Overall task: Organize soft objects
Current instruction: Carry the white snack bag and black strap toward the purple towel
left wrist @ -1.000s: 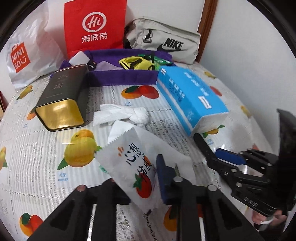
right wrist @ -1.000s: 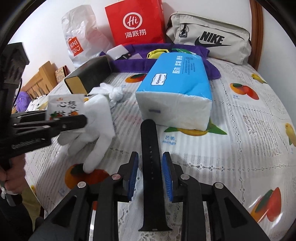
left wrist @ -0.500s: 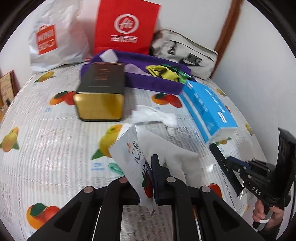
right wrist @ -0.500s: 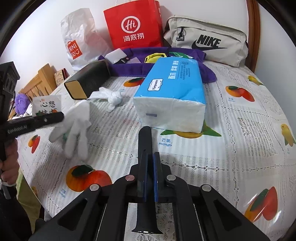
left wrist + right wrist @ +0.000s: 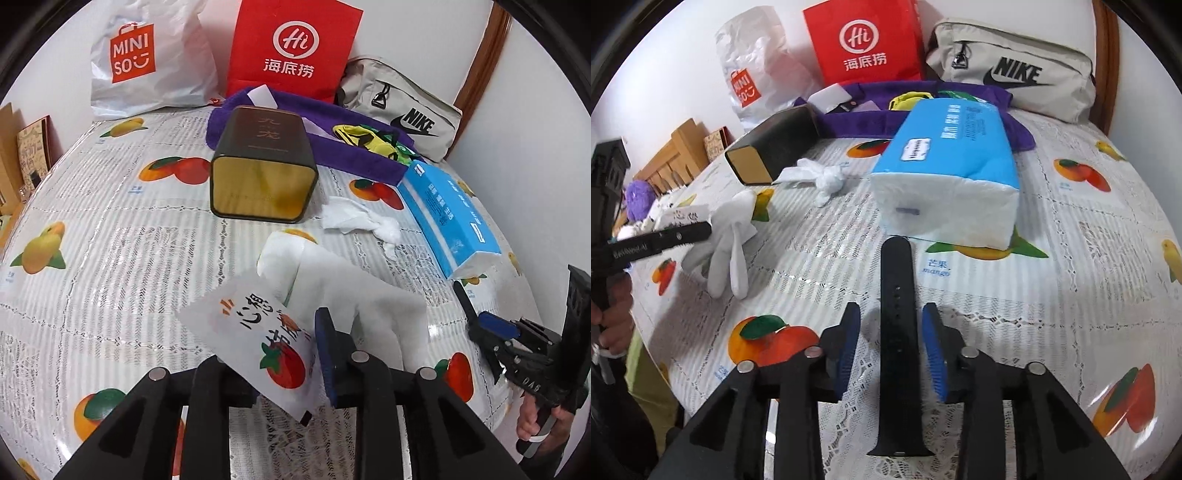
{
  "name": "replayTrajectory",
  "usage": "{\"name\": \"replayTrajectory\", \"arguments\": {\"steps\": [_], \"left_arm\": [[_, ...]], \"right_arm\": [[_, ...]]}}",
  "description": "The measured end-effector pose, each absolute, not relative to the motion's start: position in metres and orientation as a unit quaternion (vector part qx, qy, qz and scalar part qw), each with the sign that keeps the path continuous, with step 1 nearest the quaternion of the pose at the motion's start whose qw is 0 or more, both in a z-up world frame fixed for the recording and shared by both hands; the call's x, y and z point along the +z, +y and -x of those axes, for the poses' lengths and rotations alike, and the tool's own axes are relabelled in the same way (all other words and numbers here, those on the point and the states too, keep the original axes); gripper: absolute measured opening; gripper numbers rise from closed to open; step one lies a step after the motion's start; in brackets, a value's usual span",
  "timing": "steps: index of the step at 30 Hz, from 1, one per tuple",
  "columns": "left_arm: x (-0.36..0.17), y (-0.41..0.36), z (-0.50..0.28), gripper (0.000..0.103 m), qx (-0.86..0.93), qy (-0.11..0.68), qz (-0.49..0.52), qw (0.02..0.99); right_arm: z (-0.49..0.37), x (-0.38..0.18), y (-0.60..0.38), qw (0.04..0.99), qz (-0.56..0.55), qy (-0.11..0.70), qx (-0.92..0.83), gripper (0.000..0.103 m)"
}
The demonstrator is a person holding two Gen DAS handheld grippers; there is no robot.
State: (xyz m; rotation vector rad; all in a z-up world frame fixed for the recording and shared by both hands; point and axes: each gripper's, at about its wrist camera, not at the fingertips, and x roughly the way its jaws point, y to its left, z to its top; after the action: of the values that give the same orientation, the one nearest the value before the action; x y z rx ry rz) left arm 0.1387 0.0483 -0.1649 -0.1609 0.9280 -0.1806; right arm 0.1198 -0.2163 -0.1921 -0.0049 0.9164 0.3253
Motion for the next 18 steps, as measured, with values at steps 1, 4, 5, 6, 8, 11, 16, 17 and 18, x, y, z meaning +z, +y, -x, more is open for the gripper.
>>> {"name": "replayTrajectory", "arguments": {"steps": [1, 4, 5, 6, 8, 11, 16, 17, 18], "left_arm": [[-0.165, 0.05, -0.139, 0.024, -0.086, 0.445, 0.081, 0.888], [-0.165, 0.054, -0.137, 0.024, -0.087, 0.437, 0.083, 0.892], [-0.165, 0.055, -0.136, 0.024, -0.091, 0.436, 0.083, 0.891], [-0.164, 0.055, -0.135, 0.024, -0.093, 0.435, 0.084, 0.892], [-0.163, 0.058, -0.133, 0.024, -0.093, 0.434, 0.087, 0.892], [-0.164, 0.063, -0.133, 0.024, -0.089, 0.441, 0.092, 0.889], [-0.168, 0.081, -0.133, 0.041, -0.07, 0.446, 0.11, 0.886], [-0.169, 0.084, -0.133, 0.042, -0.062, 0.444, 0.112, 0.887], [-0.169, 0.087, -0.133, 0.042, -0.058, 0.442, 0.113, 0.888]], "right_arm": [[-0.119, -0.193, -0.214, 0.886, 0.011, 0.437, 0.155, 0.036], [-0.119, -0.195, -0.209, 0.893, 0.034, 0.427, 0.14, 0.024], [-0.12, -0.195, -0.211, 0.895, 0.034, 0.425, 0.136, 0.021], [-0.121, -0.195, -0.213, 0.894, 0.025, 0.425, 0.139, 0.021], [-0.121, -0.193, -0.216, 0.893, 0.018, 0.427, 0.142, 0.021], [-0.121, -0.191, -0.215, 0.893, 0.022, 0.427, 0.141, 0.021], [-0.121, -0.192, -0.215, 0.892, 0.018, 0.429, 0.142, 0.021], [-0.121, -0.192, -0.215, 0.891, 0.019, 0.43, 0.142, 0.021], [-0.121, -0.192, -0.215, 0.891, 0.021, 0.43, 0.142, 0.021]]}}
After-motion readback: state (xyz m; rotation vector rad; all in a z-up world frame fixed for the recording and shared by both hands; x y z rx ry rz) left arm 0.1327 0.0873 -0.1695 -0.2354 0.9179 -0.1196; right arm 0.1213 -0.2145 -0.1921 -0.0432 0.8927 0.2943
